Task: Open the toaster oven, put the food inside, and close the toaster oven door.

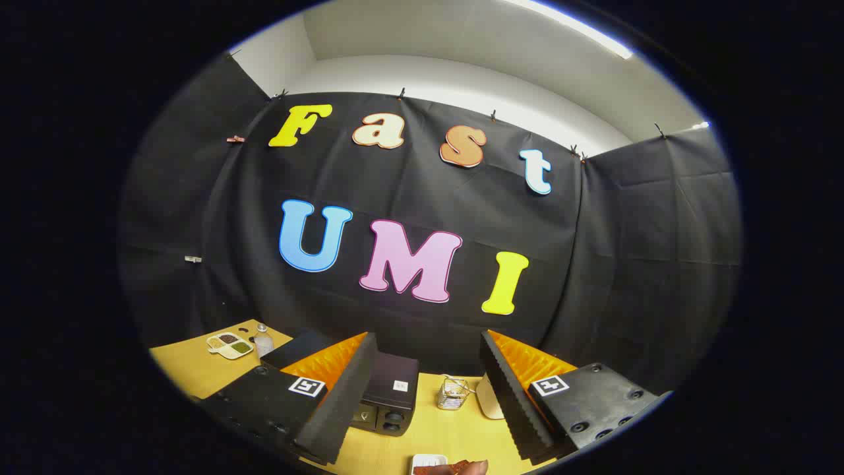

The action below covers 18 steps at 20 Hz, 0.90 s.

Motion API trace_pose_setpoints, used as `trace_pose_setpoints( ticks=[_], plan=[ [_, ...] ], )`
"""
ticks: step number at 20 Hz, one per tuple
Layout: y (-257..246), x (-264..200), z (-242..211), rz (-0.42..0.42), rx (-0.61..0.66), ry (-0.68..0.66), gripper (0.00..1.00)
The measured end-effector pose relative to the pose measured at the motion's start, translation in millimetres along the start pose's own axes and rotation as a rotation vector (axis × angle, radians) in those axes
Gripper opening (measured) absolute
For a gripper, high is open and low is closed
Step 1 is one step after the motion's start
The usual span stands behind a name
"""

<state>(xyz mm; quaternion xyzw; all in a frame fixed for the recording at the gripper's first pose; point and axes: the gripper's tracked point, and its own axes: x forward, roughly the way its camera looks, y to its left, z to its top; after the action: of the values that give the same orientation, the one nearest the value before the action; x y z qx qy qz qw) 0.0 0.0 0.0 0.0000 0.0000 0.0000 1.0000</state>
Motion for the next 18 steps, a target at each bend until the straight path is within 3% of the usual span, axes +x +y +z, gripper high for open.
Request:
trace_pose_setpoints(
  ticks=[18],
  plan=[
    [19.2, -3.2, 4.0, -0.003, 0.034, 0.001, 0.97]
  ],
)
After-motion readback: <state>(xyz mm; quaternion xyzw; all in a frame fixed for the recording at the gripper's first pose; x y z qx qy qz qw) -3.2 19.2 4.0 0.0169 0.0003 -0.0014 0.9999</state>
